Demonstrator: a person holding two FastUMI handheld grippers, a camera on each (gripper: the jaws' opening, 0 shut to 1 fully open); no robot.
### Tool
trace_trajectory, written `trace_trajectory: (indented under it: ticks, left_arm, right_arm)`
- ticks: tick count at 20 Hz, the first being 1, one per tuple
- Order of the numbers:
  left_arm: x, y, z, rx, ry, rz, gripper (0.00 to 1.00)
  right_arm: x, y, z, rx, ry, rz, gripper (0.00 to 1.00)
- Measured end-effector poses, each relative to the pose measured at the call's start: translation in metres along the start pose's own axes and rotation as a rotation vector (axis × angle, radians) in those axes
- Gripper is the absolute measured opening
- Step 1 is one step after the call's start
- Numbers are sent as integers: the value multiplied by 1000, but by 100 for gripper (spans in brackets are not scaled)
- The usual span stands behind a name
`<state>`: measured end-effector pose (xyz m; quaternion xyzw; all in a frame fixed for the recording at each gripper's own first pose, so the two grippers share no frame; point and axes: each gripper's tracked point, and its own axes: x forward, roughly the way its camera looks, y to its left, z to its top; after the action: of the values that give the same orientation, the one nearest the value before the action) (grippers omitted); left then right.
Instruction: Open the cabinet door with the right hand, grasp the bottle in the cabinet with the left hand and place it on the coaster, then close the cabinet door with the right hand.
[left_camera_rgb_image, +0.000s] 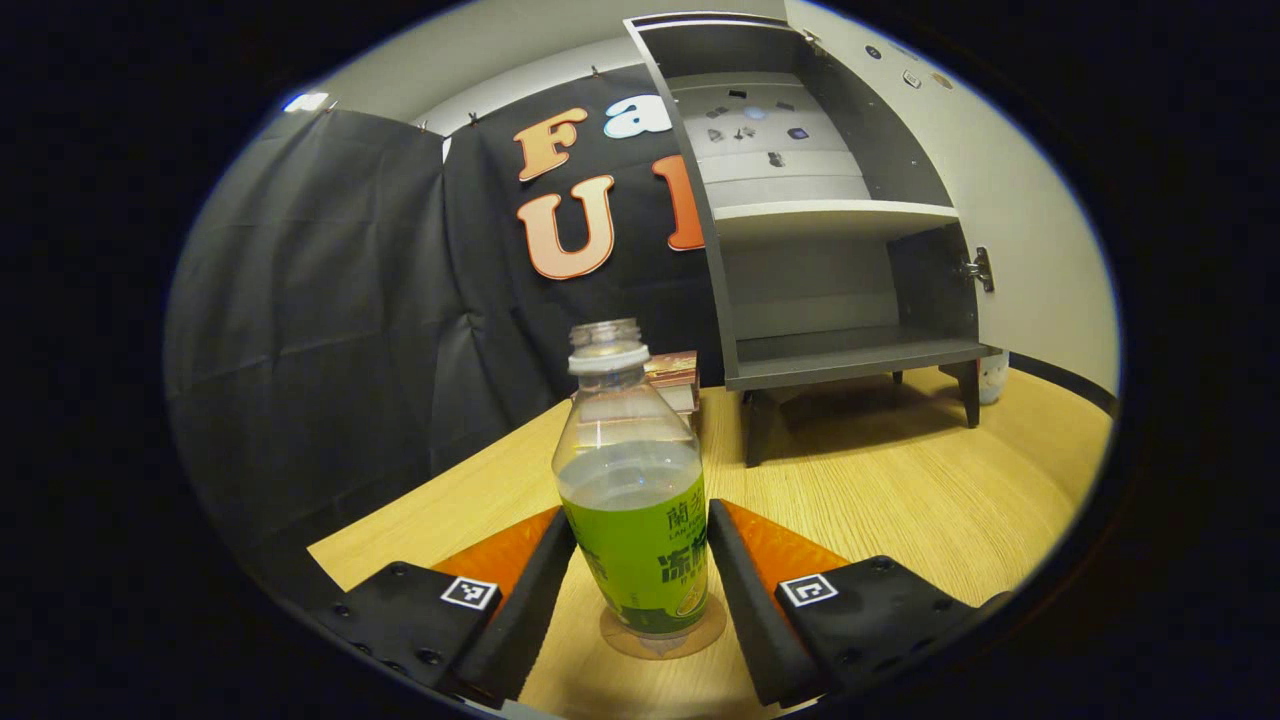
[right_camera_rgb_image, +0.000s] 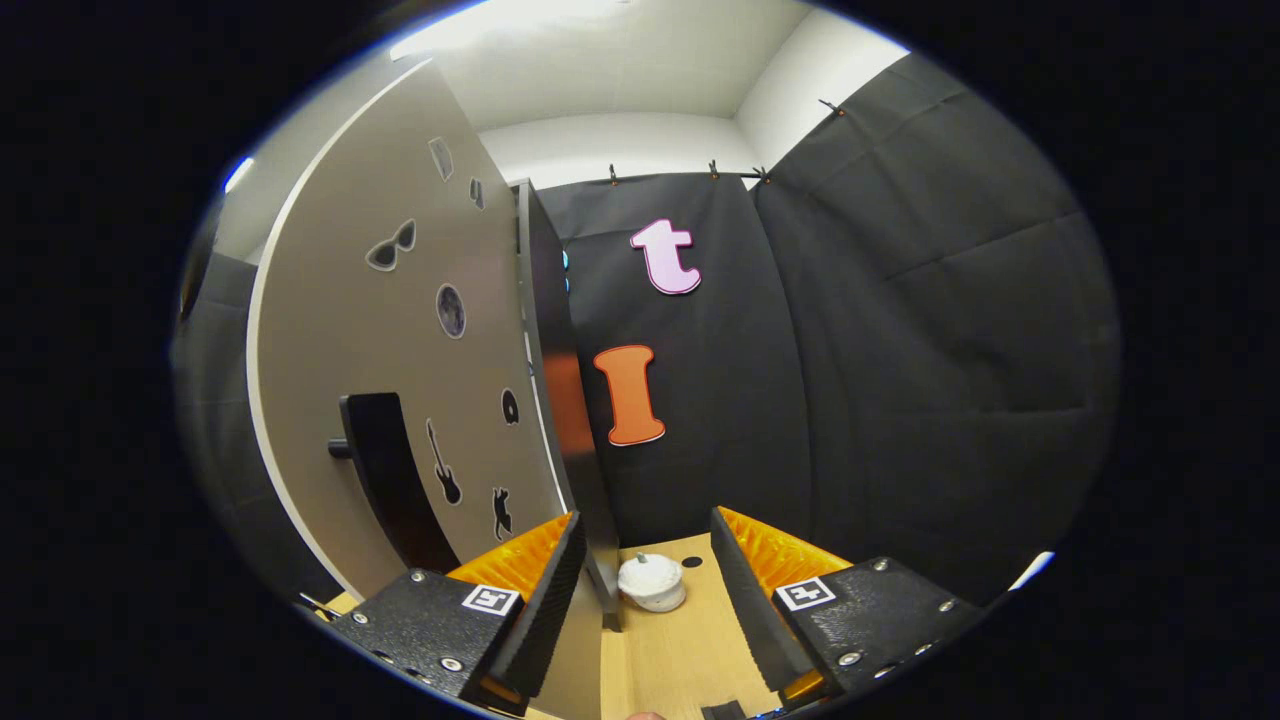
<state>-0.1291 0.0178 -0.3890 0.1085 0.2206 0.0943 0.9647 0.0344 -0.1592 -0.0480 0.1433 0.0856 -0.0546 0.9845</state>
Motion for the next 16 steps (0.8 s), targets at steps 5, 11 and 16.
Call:
trace_trajectory:
  ticks: [5, 11, 16]
  left_arm:
    - [-19, 5, 26, -3, 24, -6, 94]
    - [-39, 14, 78, -12, -5, 22, 93]
    - [-50, 21, 137, -11, -78, 27, 93]
  right_arm:
    - [-4, 12, 9, -13, -28, 76, 79]
    - [-16, 26, 12, -49, -41, 201, 78]
    - [-25, 47, 9, -35, -34, 328, 78]
